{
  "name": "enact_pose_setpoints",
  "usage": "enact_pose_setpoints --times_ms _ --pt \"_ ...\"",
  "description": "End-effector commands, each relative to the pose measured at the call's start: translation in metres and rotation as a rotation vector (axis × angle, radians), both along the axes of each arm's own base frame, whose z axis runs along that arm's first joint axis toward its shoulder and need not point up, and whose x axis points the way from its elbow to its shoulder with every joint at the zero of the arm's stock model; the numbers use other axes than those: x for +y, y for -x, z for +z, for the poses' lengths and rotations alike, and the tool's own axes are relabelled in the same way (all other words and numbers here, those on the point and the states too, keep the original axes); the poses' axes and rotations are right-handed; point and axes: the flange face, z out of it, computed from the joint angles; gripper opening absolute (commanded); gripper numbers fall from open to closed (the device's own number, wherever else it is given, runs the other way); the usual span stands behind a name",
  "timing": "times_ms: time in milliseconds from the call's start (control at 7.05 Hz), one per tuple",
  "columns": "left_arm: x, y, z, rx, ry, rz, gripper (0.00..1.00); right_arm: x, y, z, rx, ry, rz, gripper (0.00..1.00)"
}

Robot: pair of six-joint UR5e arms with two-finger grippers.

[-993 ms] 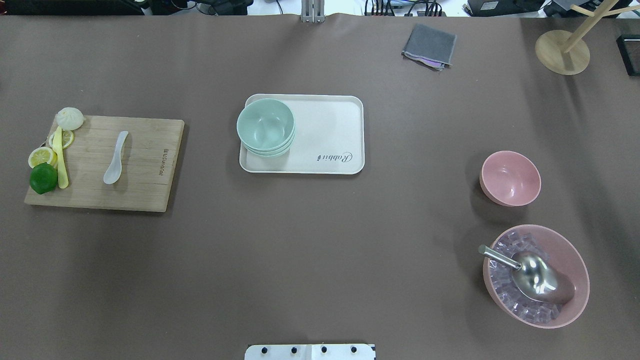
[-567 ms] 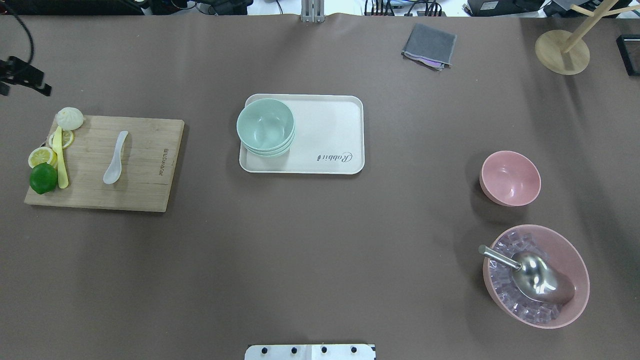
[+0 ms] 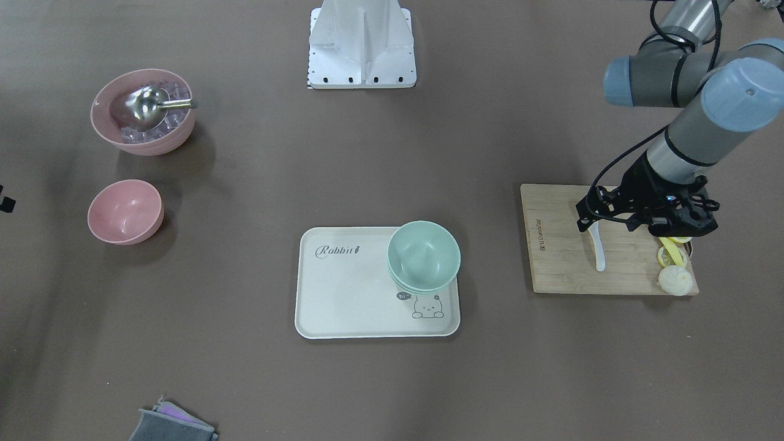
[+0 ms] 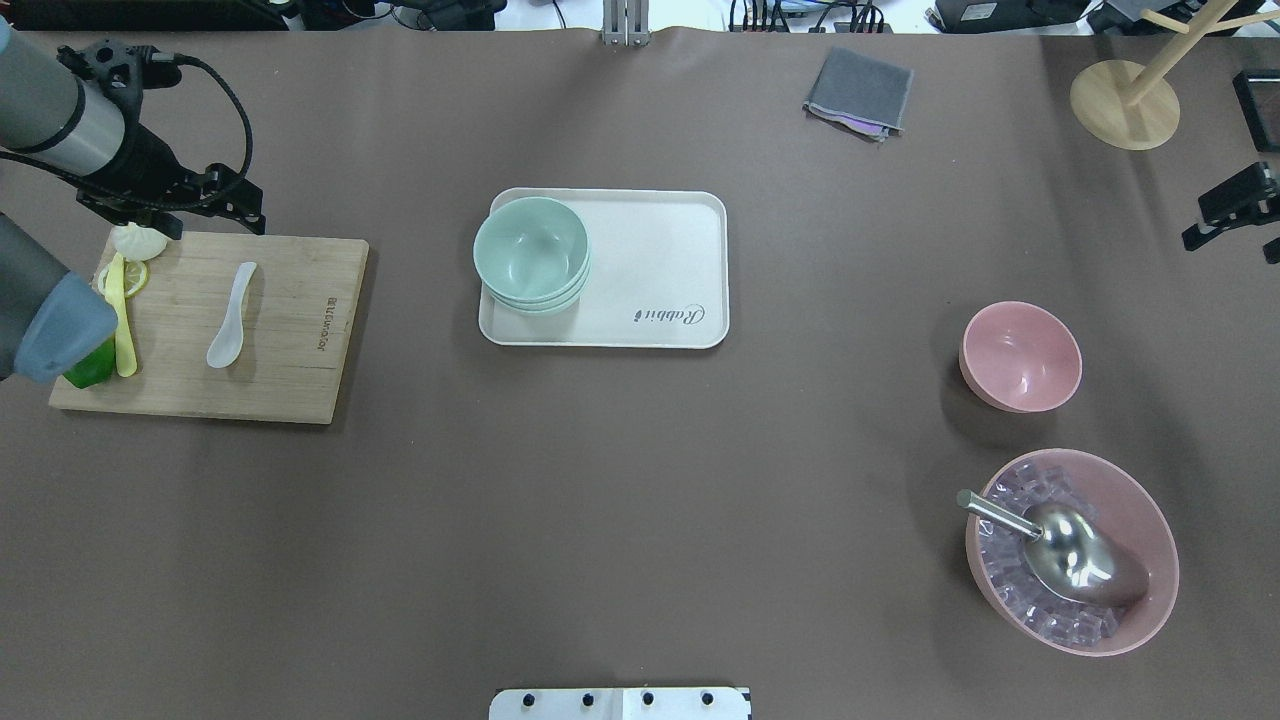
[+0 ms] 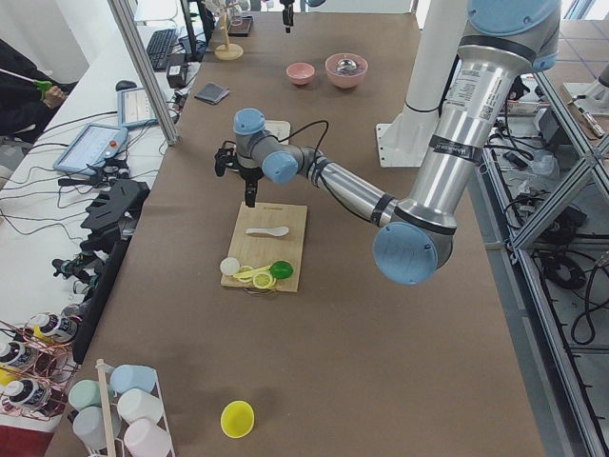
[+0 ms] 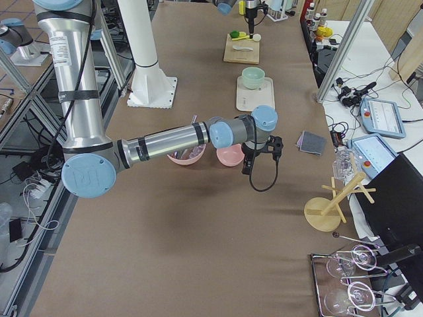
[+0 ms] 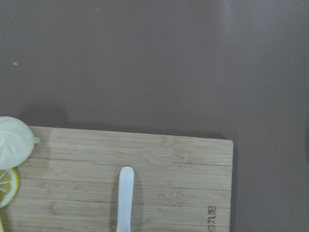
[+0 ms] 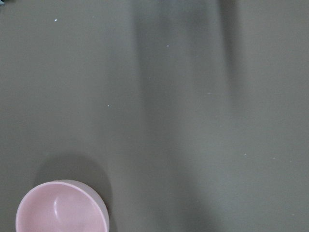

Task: Stack pink bowl on green and place spoon
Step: 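Move the left gripper to the white spoon while the right gripper approaches the pink bowl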

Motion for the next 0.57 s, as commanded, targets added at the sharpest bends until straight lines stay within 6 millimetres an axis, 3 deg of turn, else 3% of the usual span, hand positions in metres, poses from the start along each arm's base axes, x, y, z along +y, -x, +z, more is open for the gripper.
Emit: enact_pose_setpoints --times_ms 0,142,426 --pt "-0.004 -0.006 -0.016 0.011 -0.012 0.0 0.99 0.033 0.066 0.005 -0.036 -0.033 0.045 1.0" --pt "-0.006 -0.007 -0.016 0.01 -0.009 0.0 0.99 0.046 0.09 0.013 -0.048 -0.046 0.045 1.0" --pt "-0.007 -0.009 -0.019 0.012 -0.014 0.002 0.99 0.055 0.119 0.037 0.027 -0.058 0.029 1.0"
